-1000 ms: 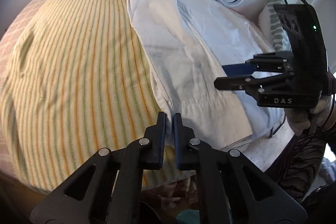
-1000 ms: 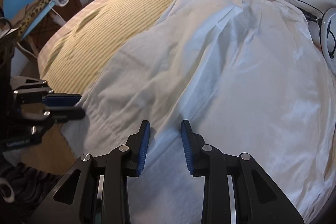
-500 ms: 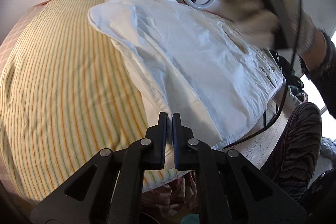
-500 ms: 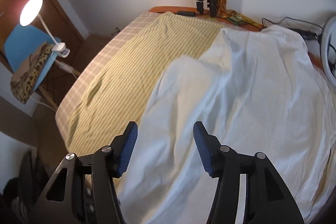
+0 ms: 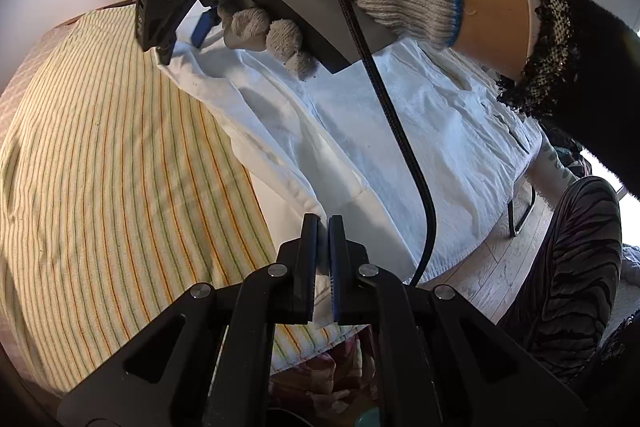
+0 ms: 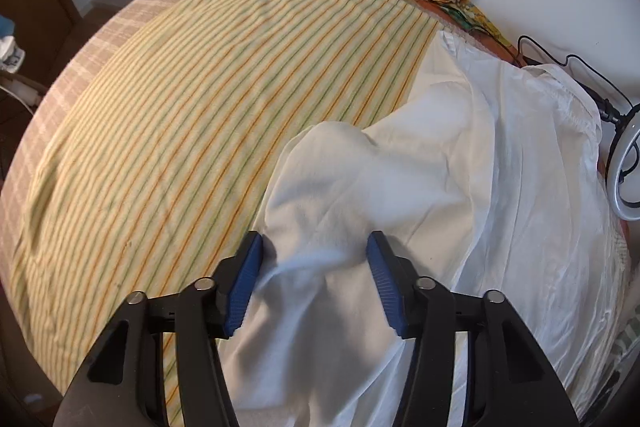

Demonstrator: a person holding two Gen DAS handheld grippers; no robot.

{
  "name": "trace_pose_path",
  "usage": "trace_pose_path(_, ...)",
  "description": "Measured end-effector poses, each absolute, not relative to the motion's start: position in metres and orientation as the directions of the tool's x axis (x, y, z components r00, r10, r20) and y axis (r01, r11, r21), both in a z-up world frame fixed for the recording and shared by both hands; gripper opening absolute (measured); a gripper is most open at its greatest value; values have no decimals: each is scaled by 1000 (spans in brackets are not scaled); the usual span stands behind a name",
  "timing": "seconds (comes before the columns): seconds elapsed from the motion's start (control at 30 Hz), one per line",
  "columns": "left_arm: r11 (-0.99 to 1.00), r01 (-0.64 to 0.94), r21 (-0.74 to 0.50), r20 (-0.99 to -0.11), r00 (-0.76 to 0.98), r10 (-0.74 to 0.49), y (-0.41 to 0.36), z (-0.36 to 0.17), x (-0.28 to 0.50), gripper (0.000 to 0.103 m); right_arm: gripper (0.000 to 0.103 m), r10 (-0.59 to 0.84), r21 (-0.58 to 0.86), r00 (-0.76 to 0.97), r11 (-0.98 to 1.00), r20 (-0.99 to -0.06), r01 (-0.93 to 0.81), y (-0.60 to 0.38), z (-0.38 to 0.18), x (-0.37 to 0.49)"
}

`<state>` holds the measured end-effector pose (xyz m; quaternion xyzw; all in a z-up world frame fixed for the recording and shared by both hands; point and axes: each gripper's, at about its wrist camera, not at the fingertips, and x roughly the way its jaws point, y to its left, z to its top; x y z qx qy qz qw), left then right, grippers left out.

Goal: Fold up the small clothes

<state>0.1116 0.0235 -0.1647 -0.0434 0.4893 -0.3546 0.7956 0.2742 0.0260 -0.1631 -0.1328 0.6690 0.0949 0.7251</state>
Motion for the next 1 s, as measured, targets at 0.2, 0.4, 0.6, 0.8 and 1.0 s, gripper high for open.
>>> trace_pose_path(0.2, 738, 538, -407, -745, 272, -609, 15, -156, 111, 3, 3, 140, 106, 122, 962, -983, -251, 2, -145, 276)
trace_pose_path(0.4, 701, 609, -371, -749, 250, -613, -10, -140, 111, 3, 2, 390, 385, 239, 920, -889, -71, -83, -116, 268)
trace_pose_path(0.6, 638, 700, -320, -776, 192, -601, -60, -134, 112, 3, 2, 487, 535, 322, 841, -812, 76, -162, -119, 238)
trace_pose_path(0.8, 576, 766, -284, -809, 131, -573, -92, -137, 109, 3, 17, 411, 458, 265, 876, -872, 148, -195, -130, 227)
trace_pose_path(1.0, 594, 733, -331, -778, 143, -611, -70, -120, 116, 10, 34, 317, 366, 314, 924, -895, 110, -205, -112, 224)
